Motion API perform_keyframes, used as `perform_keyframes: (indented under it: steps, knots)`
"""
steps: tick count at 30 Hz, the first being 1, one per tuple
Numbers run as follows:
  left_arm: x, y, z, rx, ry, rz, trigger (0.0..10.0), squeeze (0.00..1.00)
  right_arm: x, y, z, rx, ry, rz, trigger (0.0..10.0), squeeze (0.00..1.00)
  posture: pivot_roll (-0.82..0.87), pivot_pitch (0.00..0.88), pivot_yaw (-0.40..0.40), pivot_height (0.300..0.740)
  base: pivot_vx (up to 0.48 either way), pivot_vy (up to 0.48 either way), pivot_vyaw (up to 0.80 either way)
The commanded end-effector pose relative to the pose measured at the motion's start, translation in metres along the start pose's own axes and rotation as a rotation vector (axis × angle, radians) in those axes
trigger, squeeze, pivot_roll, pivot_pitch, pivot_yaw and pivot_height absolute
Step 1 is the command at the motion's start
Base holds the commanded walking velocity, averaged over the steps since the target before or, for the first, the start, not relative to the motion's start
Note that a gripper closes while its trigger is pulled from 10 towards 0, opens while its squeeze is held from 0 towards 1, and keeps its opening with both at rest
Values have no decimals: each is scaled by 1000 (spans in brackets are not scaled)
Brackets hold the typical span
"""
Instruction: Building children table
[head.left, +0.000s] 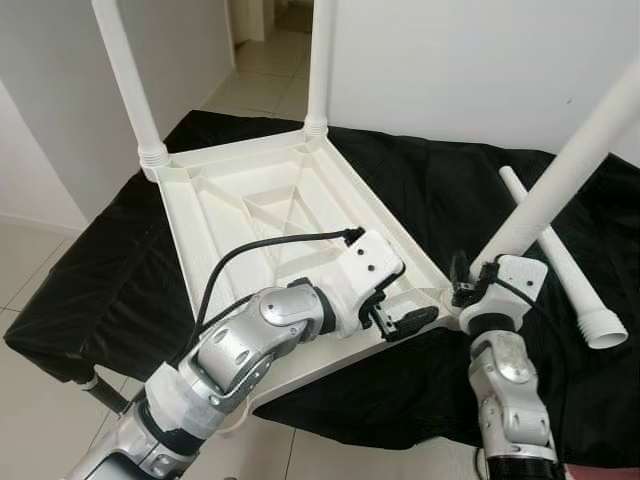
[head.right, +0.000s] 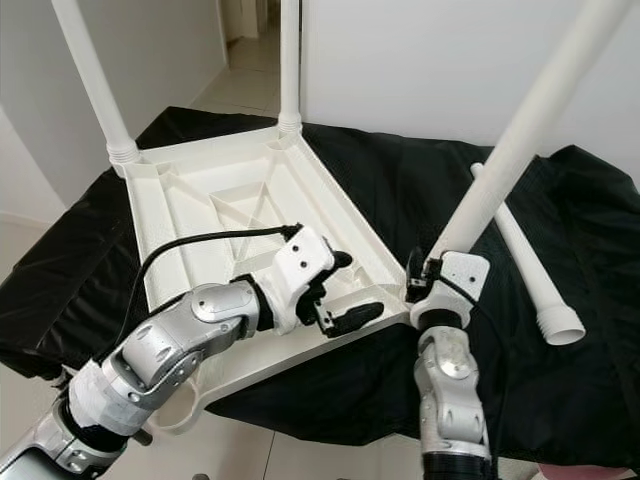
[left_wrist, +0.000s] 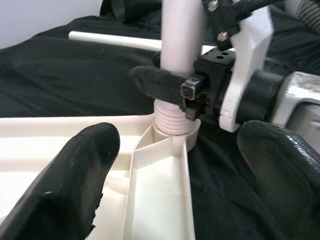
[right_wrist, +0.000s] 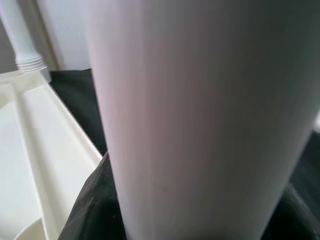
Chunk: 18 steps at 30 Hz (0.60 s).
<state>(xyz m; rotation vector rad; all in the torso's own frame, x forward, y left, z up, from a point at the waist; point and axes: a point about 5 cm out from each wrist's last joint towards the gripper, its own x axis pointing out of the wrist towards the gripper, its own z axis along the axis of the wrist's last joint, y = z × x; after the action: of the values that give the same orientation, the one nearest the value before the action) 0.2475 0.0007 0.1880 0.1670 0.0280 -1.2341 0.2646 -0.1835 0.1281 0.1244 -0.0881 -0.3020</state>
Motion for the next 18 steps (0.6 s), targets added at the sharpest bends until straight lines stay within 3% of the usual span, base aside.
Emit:
perform_keyframes:
  steps: [1,7,18]
  knots:
    - [-1,-1,-1,-5,10,-41,10000,0,-9,5,-23,90,139,-50,10000,0,-112,0,1,740,0,0,0]
    - [-1,0,0,-5,9,-43,10000,0,-10,10,-23,112,145,-49,10000,0,-112,0,4,740,0,0,0]
    - [-1,5,3,2,7,-30,10000,0,-7,17,-14,63,141,-36,10000,0,-93,0,-4,740,0,0,0]
